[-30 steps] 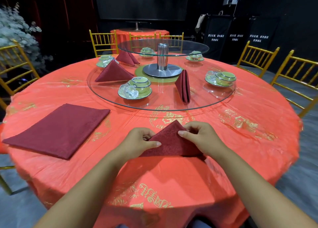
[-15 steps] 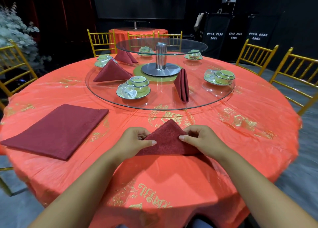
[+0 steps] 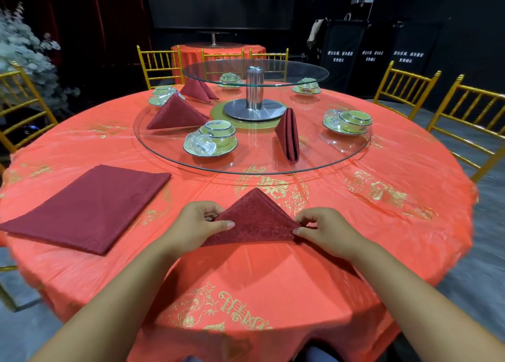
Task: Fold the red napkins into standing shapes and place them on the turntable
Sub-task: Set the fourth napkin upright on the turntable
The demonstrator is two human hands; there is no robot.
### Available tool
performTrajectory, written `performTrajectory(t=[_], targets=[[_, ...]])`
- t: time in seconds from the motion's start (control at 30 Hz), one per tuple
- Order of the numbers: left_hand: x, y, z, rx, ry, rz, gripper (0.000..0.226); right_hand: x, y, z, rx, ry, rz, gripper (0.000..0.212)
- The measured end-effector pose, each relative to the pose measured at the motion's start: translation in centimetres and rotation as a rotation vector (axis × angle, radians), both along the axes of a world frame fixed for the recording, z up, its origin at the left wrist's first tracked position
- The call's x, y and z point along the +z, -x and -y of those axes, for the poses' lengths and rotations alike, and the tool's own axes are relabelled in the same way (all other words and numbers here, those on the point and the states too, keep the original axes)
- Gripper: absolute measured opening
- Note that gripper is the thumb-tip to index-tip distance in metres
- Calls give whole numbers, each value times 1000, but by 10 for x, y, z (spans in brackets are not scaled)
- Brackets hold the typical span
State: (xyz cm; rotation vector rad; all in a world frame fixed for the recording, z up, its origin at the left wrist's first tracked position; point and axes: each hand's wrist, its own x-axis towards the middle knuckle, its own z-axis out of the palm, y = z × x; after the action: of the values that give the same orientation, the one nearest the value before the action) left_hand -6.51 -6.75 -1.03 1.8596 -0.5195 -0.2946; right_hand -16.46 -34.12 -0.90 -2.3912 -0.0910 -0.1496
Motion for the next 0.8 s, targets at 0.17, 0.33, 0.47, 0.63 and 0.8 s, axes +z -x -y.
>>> performTrajectory(t=[0.17, 0.33, 0.47, 0.63, 0.8], targets=[[0, 0, -2, 10, 1, -1, 11, -3, 1, 0, 6, 112, 39, 12], [1, -2, -5, 21, -12, 6, 12, -4, 3, 2, 2, 187, 74, 15], [0, -3, -8, 26, -9, -3, 13, -7, 4, 5, -31, 134, 70, 16], [-1, -6, -8, 23, 9, -13, 13, -12, 4, 5, -32, 54, 68, 20], [6, -13, 1, 22, 38, 12, 10, -9, -4, 5, -72, 51, 103, 26]])
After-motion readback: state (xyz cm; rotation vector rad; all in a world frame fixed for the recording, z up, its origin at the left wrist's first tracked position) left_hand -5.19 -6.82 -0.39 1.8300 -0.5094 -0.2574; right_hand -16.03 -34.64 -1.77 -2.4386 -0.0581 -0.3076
